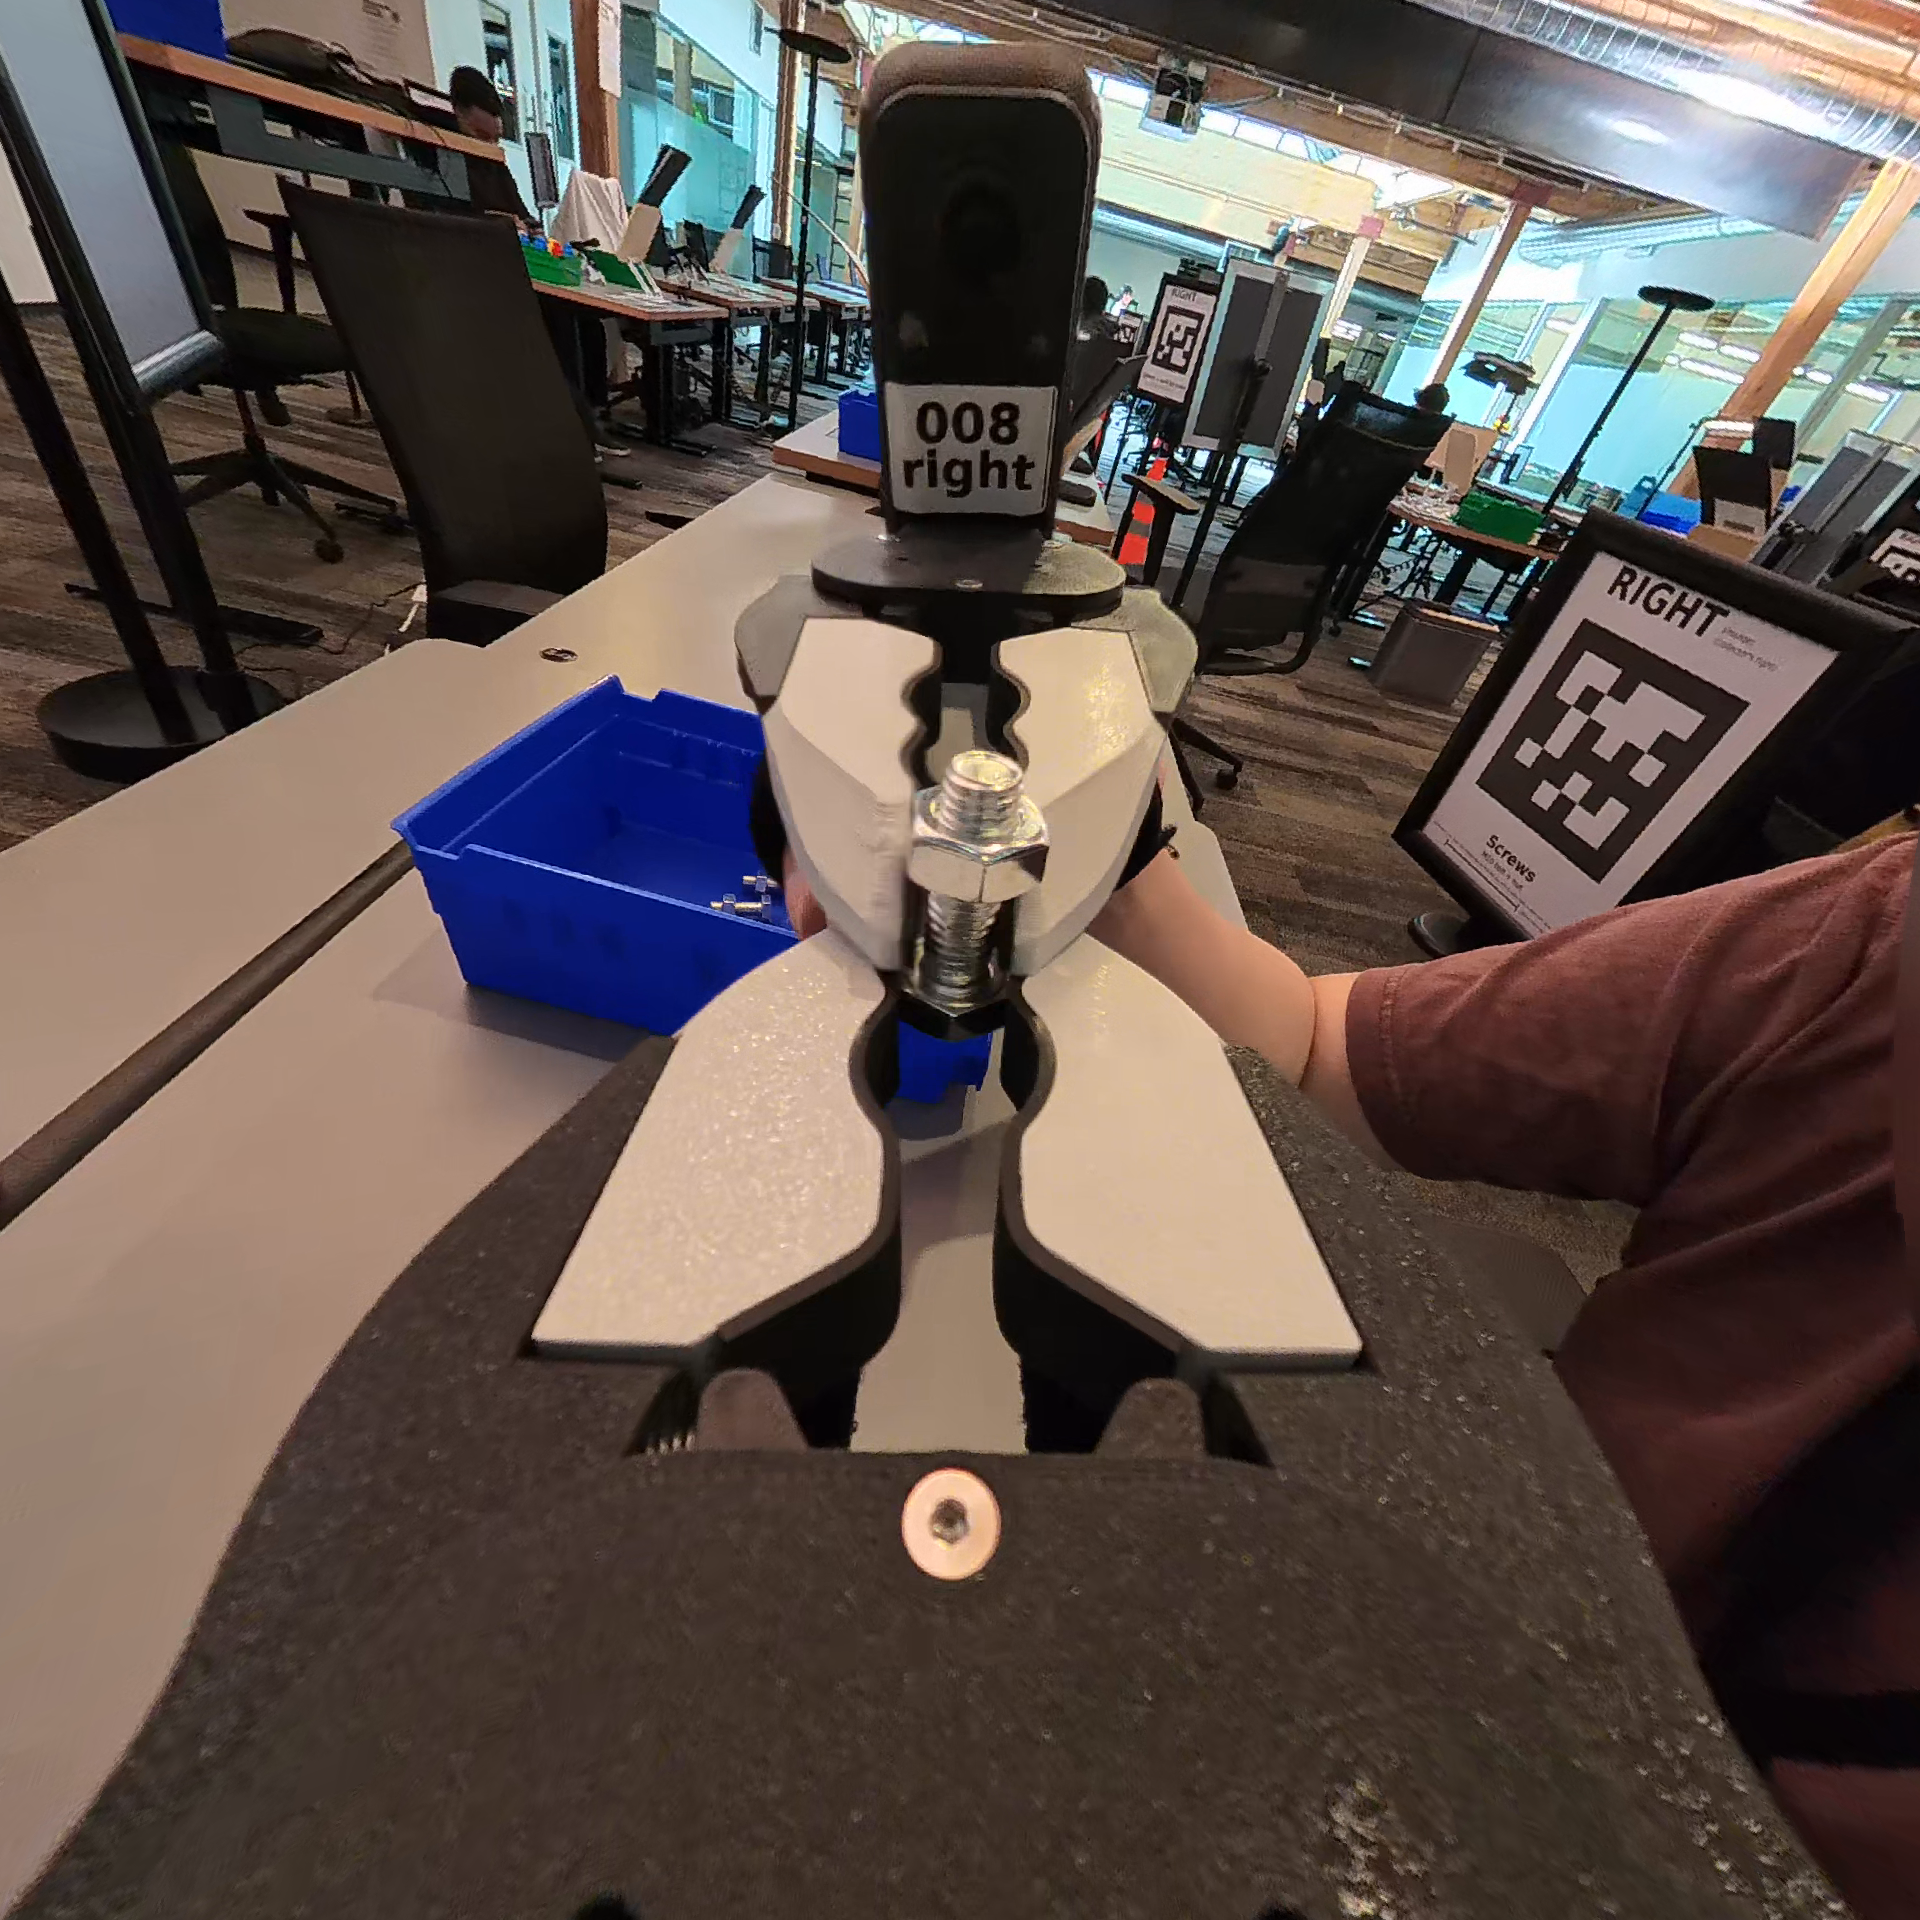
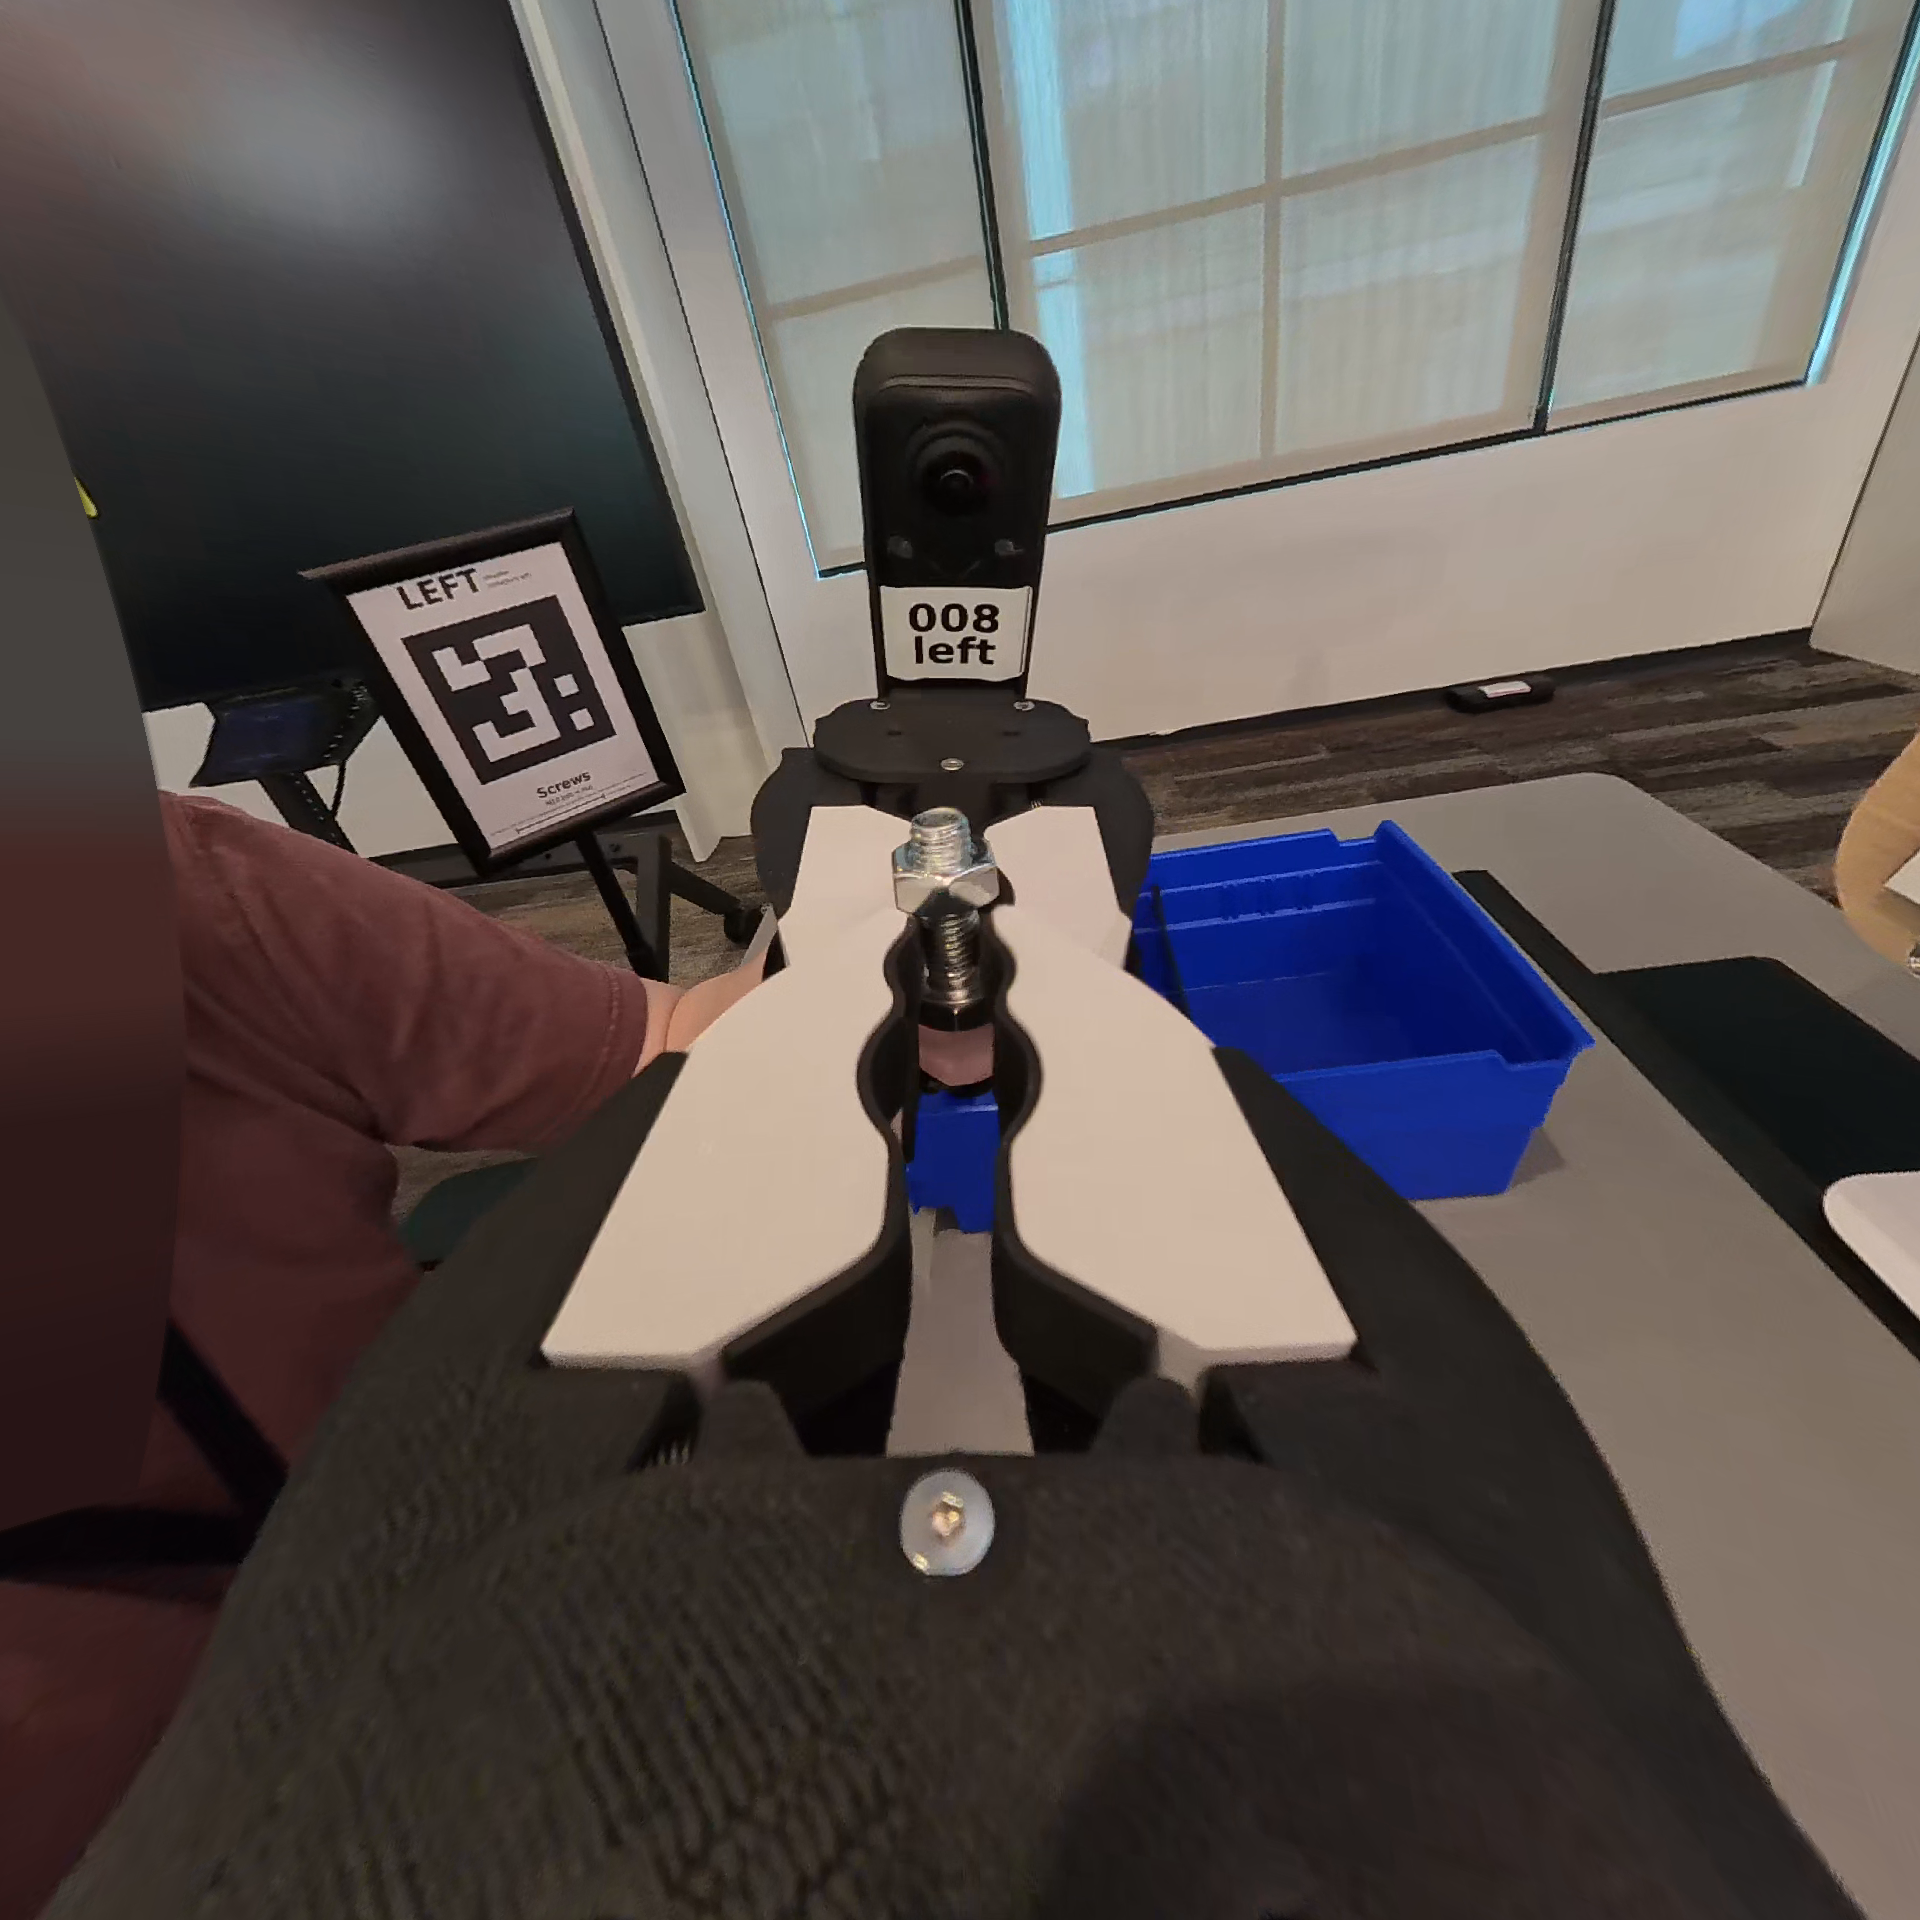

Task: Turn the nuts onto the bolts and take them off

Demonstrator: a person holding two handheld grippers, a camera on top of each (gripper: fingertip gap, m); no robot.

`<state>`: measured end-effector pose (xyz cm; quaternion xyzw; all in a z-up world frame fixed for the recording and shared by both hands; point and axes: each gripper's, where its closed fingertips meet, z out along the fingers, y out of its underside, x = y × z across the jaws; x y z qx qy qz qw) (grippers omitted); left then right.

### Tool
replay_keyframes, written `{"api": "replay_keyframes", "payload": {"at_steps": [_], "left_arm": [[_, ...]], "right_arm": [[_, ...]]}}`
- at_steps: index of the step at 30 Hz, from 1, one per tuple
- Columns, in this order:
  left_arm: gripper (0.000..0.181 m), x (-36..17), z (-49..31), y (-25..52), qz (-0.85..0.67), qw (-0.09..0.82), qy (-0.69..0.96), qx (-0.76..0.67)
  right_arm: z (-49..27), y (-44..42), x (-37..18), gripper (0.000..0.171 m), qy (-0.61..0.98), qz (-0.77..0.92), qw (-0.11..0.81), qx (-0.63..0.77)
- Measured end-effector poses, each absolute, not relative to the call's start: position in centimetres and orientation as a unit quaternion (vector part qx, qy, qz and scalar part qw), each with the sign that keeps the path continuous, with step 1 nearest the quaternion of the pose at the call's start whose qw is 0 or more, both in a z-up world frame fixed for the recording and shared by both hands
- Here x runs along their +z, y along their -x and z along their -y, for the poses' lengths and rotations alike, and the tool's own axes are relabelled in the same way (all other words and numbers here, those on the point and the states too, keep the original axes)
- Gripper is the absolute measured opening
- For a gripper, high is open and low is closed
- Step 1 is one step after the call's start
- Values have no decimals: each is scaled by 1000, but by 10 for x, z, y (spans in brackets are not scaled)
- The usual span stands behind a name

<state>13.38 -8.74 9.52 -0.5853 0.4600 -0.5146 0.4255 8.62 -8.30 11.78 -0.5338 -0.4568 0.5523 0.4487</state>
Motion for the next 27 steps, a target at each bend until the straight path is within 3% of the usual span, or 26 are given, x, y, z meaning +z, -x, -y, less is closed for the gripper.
{"api": "replay_keyframes", "payload": {"at_steps": [6, 8, 10, 14, 16, 20, 23, 27], "left_arm": [[16, 97, 90, -134, -465, 421, 576, -524], [25, 96, 87, -134, -465, 434, 582, -507], [47, 97, 85, -134, -463, 444, 587, -494], [54, 88, 75, -130, -471, 461, 616, -432], [53, 83, 70, -126, -477, 470, 632, -391], [52, 78, 67, -122, -486, 466, 647, -358], [51, 76, 65, -119, -483, 462, 655, -353], [50, 75, 60, -114, -476, 462, 666, -342]], "right_arm": [[83, -87, 120, 10, 529, 461, 456, 547], [80, -91, 123, 10, 529, 453, 462, 549], [76, -101, 125, 10, 542, 450, 466, 536], [49, -167, 110, 10, 655, 440, 481, 383], [29, -225, 71, 10, 755, 416, 438, 254], [14, -328, -24, 10, 919, 290, 242, 114], [12, -357, -78, 10, 958, 244, 124, 88], [-8, -359, -116, 11, 971, 214, 73, 72]]}}
